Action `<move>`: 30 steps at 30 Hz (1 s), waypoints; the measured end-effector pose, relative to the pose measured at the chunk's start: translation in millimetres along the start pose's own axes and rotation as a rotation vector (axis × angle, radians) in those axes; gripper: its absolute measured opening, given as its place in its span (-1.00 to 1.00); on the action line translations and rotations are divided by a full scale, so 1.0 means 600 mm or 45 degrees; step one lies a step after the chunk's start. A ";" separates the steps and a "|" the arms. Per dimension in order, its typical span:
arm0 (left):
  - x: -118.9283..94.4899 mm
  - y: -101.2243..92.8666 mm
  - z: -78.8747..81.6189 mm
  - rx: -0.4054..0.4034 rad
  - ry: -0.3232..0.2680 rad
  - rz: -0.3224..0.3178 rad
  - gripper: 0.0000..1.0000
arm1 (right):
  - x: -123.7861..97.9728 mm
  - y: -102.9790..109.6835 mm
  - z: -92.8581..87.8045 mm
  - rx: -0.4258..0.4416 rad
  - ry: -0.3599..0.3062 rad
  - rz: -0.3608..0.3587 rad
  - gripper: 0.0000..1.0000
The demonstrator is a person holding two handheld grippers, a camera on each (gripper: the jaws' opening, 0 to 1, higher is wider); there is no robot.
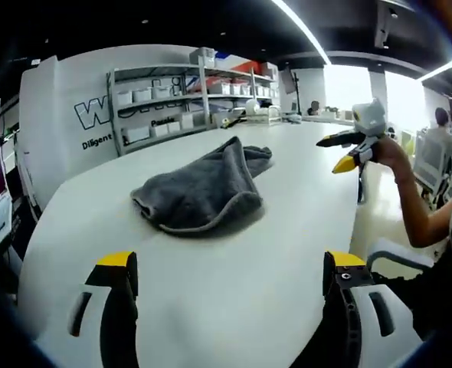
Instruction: Open the folded towel by lifting each exposed corner and separating the folded layers until the towel lies flat within the target outline without major curled edges
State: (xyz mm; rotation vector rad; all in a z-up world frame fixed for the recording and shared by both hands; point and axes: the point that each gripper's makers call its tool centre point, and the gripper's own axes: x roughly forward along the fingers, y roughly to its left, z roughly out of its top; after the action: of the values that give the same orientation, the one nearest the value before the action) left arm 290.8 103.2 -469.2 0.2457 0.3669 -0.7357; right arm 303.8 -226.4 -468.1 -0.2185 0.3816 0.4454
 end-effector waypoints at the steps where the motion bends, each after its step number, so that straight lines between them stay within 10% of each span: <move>1: -0.003 0.001 -0.003 -0.005 -0.003 0.003 0.99 | 0.000 0.000 0.000 -0.002 0.001 0.000 0.98; 13: -0.029 0.034 -0.041 -0.063 0.023 0.073 0.99 | 0.025 0.011 0.003 -0.028 0.030 0.098 0.98; 21: -0.031 0.039 -0.045 -0.066 0.030 0.077 0.99 | 0.046 0.002 0.058 -0.084 0.006 0.167 0.80; 30: -0.035 0.041 -0.047 -0.071 0.027 0.073 0.99 | 0.107 -0.100 0.127 -0.275 0.003 -0.039 0.37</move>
State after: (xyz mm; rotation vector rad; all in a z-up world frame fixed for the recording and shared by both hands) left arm 286.5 143.2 -484.2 0.2108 0.3986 -0.6657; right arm 408.3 -233.5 -417.8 -0.4339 0.3321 0.4565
